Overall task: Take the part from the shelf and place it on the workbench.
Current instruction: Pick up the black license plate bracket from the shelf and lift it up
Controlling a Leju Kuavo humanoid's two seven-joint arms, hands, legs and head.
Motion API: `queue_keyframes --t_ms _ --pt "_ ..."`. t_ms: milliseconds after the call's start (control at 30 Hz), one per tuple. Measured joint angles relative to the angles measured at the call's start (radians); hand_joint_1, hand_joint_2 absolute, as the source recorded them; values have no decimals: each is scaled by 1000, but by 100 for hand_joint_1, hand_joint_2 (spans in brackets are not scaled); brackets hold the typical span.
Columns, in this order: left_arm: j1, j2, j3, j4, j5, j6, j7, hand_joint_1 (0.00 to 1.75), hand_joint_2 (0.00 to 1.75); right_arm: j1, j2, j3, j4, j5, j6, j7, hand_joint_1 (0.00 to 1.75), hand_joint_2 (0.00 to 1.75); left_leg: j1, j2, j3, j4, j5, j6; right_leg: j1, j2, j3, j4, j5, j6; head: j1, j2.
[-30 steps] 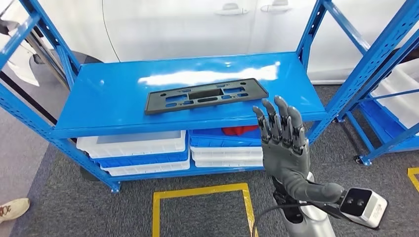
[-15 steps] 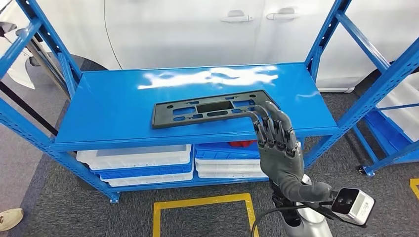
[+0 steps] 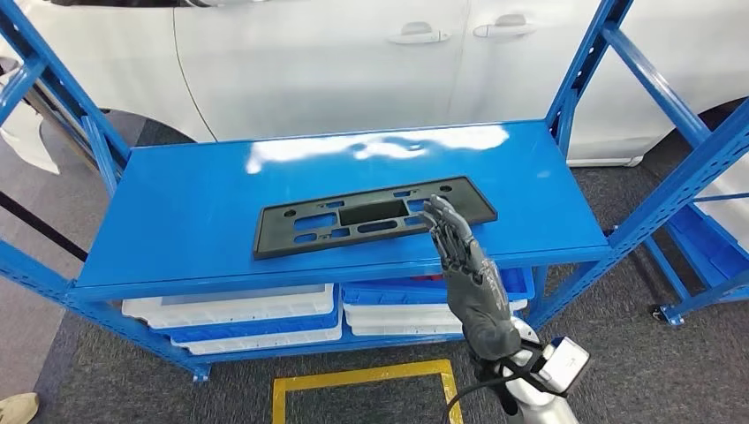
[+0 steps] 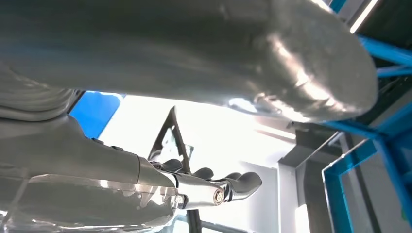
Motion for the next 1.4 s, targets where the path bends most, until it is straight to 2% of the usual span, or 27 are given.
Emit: queue_keyframes --t_ms 100,133,167,233,267,333,367,467,533,600,633,667,700,733,800,833,933,967,1033,1100,1133,1167,1200,1267,1300,1333,1400 --pt "4 0 0 0 0 -2 -6 0 0 -15 -1 38 35 47 -39 20 0 0 3 0 -121 185 -69 -11 2 1 13 -1 -15 -7 0 0" --pt "6 0 0 0 0 -3 -7 0 0 -23 -1 50 47 70 -57 32 0 0 3 0 -146 207 -69 -11 3 2 19 -1 -20 -8 0 0" --pt "7 0 1 0 0 -3 -5 0 0 -32 -1 61 58 99 -77 44 0 0 3 0 -152 190 -44 -10 3 3 27 -1 -26 -7 0 0" --pt "9 0 1 0 0 -2 1 0 0 -51 -1 81 78 162 -122 62 0 0 2 1 -120 62 56 -1 5 5 47 -1 -39 -5 0 0" --pt "9 1 2 0 0 -1 5 0 0 -59 -1 91 88 192 -142 68 0 0 -1 1 -101 -3 89 5 6 4 55 -1 -45 -2 0 0" --pt "9 2 2 0 -2 0 11 0 0 -70 0 109 106 229 -169 73 0 0 -7 0 -82 -67 115 18 8 4 59 0 -53 7 0 0" --pt "10 2 2 0 -2 0 12 0 0 -72 0 116 114 237 -174 74 0 0 -9 0 -81 -68 111 22 9 4 59 -1 -55 12 0 0" --pt "12 0 3 0 -3 0 14 0 0 -80 0 131 128 307 -227 83 0 0 -1 1 -71 -82 128 36 10 2 54 18 -76 28 0 0" --pt "10 -1 3 0 -2 0 17 0 0 -86 0 147 141 489 -352 116 0 87 3 2 -66 -89 128 43 7 1 9 108 -126 37 0 0" --pt "8 -1 4 0 -2 3 18 0 0 -93 0 178 176 767 -531 178 0 175 2 2 -66 -88 125 46 3 1 -65 238 -173 43 0 0" --pt "8 -1 4 0 -3 4 16 0 0 -99 0 199 201 905 -614 217 0 175 2 2 -65 -88 123 46 1 1 -90 274 -174 45 0 0" --pt "8 -1 4 0 -5 4 13 0 0 -108 2 222 229 1030 -687 259 0 175 2 2 -64 -86 121 45 -2 0 -96 272 -154 47 0 0" --pt "8 -2 4 0 -8 3 9 0 0 -120 7 244 261 1135 -748 303 0 175 3 1 -62 -84 118 43 -4 0 -82 231 -118 47 0 0" --pt "8 -2 4 0 -10 2 4 0 0 -137 16 265 297 1224 -799 351 0 175 3 1 -59 -81 114 39 -5 -1 -54 161 -76 46 0 0" --pt "7 -4 4 0 -12 1 -4 0 0 -182 42 301 384 1352 -868 441 0 175 0 0 -59 -74 107 30 -4 -2 -5 47 -28 38 0 0" --pt "6 -4 4 0 -13 0 -8 0 0 -207 57 317 432 1391 -883 480 0 175 -2 0 -60 -72 105 24 -2 -2 5 21 -23 33 0 0" --pt "4 -4 4 0 -17 -1 -15 0 0 -267 101 353 552 1448 -894 539 0 175 0 1 -59 -72 104 6 1 1 7 12 -21 14 0 0" --pt "4 -4 4 0 -19 -2 -17 0 0 -284 113 359 580 1458 -894 547 0 175 2 1 -63 -60 94 0 0 0 9 8 -19 7 0 0" --pt "4 -5 4 0 -23 -3 -25 0 0 -315 135 372 631 1479 -895 569 0 175 5 1 -99 24 43 -10 -3 -3 11 3 -16 -2 0 0" --pt "5 -5 5 0 -29 -5 -31 0 0 -339 152 385 683 1493 -896 592 0 175 6 1 -162 158 -18 -16 0 -4 10 3 -17 -6 0 0" --pt "6 -4 5 0 -31 -6 -33 0 0 -348 160 390 709 1496 -896 600 0 175 6 1 -182 202 -29 -17 1 -4 10 3 -17 -7 0 0" --pt "7 -4 5 0 -32 -6 -34 0 0 -355 167 394 732 1497 -896 605 0 175 6 1 -186 209 -21 -17 2 -4 11 4 -17 -7 0 0" --pt "7 -3 5 0 -32 -6 -35 0 0 -360 173 396 750 1497 -897 607 0 175 6 1 -169 174 5 -15 3 -3 12 5 -18 -7 0 0" --pt "7 -1 5 0 -32 -7 -36 0 0 -373 185 400 776 1498 -897 609 0 175 5 1 -99 33 71 -7 5 -1 15 5 -20 -5 0 0" --pt "6 0 5 0 -32 -7 -37 0 0 -380 189 402 786 1499 -898 609 0 175 3 1 -70 -27 91 -1 6 0 15 6 -21 -1 0 0" --pt "5 0 5 0 -32 -8 -38 0 0 -386 193 404 795 1499 -898 610 0 175 0 0 -53 -62 99 4 7 0 15 6 -21 3 0 0" --pt "6 1 5 0 -34 -9 -38 0 0 -396 202 407 817 1501 -899 613 0 175 -4 -1 -49 -77 100 15 7 1 14 4 -18 14 0 0"
